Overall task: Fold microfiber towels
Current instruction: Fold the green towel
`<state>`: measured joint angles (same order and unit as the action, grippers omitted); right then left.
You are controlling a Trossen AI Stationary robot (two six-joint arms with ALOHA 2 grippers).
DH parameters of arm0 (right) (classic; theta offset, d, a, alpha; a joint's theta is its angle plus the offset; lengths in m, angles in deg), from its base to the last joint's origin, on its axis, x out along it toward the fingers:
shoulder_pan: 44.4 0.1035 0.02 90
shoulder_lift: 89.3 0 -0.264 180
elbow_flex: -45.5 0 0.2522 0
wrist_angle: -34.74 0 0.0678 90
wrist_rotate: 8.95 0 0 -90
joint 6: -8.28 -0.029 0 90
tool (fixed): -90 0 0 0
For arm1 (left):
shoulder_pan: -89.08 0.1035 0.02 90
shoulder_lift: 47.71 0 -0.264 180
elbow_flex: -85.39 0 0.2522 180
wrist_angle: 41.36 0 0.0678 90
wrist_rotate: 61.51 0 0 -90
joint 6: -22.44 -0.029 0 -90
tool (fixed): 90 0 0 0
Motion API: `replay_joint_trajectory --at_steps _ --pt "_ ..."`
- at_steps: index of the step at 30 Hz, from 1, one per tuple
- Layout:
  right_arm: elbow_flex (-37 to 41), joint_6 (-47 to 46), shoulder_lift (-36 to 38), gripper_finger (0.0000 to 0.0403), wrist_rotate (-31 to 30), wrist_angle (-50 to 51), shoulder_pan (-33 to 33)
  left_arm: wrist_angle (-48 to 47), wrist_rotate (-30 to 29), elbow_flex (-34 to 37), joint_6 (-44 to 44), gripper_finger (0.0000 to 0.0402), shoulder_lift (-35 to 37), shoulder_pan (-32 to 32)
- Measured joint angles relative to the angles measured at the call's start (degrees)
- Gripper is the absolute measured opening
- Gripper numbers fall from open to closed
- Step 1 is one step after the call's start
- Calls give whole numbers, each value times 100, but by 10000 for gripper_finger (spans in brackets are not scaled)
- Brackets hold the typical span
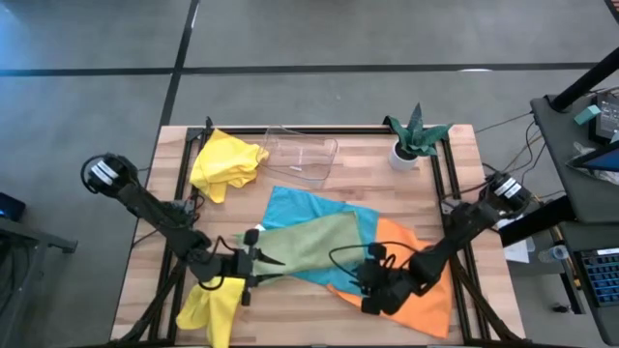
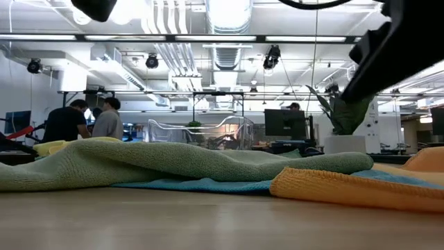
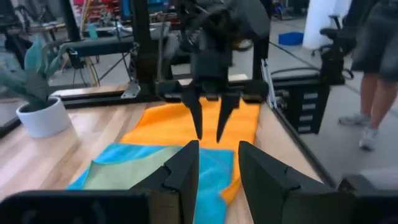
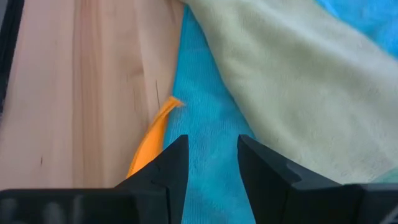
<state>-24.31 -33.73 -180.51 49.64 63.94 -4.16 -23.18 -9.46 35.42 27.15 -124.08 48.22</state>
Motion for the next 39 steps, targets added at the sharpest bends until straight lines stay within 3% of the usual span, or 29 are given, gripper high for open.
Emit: replay_joint_trajectory --at_steps 8,16,21,29,39 --pt "7 -346 -235 130 -724 -131 310 -449 12 -217 250 99 -32 133" --pt "267 -527 -230 121 -767 -108 293 -1800 274 -70 1491 99 -42 170" --pt "864 -1054 -9 125 -775 -119 262 -1940 249 -59 1734 99 -42 192" --pt "2018 -1137 510 128 -1124 -1369 254 -1928 245 -59 1723 99 -42 219" --pt "2817 -672 486 128 -851 -3135 60 -1900 238 -24 1731 99 -42 278"
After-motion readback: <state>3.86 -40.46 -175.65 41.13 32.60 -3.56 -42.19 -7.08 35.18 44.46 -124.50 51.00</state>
